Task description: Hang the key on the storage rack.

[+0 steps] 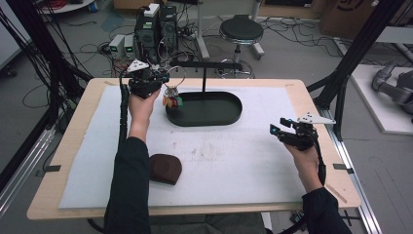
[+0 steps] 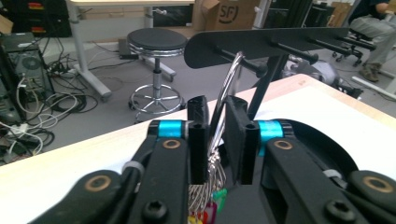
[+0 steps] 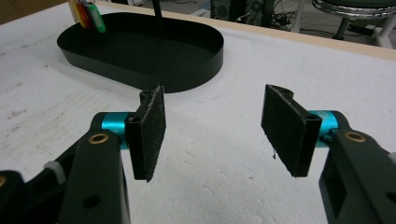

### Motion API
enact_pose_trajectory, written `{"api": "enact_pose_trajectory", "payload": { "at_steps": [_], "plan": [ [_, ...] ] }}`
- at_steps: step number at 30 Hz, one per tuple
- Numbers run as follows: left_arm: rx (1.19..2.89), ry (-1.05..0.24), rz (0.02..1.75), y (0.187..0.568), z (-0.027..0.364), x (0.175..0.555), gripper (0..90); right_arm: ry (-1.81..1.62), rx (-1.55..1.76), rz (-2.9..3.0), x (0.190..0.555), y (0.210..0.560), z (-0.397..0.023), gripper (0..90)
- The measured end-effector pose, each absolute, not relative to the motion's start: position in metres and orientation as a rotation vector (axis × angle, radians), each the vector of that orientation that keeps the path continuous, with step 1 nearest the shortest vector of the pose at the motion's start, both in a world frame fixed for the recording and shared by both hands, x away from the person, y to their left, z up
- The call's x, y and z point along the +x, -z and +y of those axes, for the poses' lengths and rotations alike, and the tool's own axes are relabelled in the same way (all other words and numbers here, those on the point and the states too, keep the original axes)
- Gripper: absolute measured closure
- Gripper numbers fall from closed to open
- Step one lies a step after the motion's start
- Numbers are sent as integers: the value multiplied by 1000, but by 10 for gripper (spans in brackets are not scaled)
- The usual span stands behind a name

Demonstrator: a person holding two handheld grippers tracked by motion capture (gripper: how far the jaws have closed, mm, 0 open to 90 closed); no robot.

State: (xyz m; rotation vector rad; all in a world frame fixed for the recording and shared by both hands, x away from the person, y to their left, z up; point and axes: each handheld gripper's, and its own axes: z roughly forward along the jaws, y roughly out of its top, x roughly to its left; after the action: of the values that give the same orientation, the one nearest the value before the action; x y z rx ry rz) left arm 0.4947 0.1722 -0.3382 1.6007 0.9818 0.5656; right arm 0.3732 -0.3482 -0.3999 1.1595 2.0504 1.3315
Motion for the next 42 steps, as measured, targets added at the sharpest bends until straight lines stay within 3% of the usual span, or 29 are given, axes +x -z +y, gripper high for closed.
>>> {"api": "enact_pose_trajectory", "payload": {
  "at_steps": [13, 21, 42],
  "plan": [
    [1646, -621, 945, 326, 170, 481, 625, -1331, 1158, 2050, 373, 400, -348, 409],
    [1736, -683, 878, 321, 160, 452, 450, -1324, 1155, 2053, 373, 400, -348, 410],
    [1801, -616, 732, 345, 199, 350, 293, -1295, 1138, 2071, 372, 400, -342, 402]
  ]
}}
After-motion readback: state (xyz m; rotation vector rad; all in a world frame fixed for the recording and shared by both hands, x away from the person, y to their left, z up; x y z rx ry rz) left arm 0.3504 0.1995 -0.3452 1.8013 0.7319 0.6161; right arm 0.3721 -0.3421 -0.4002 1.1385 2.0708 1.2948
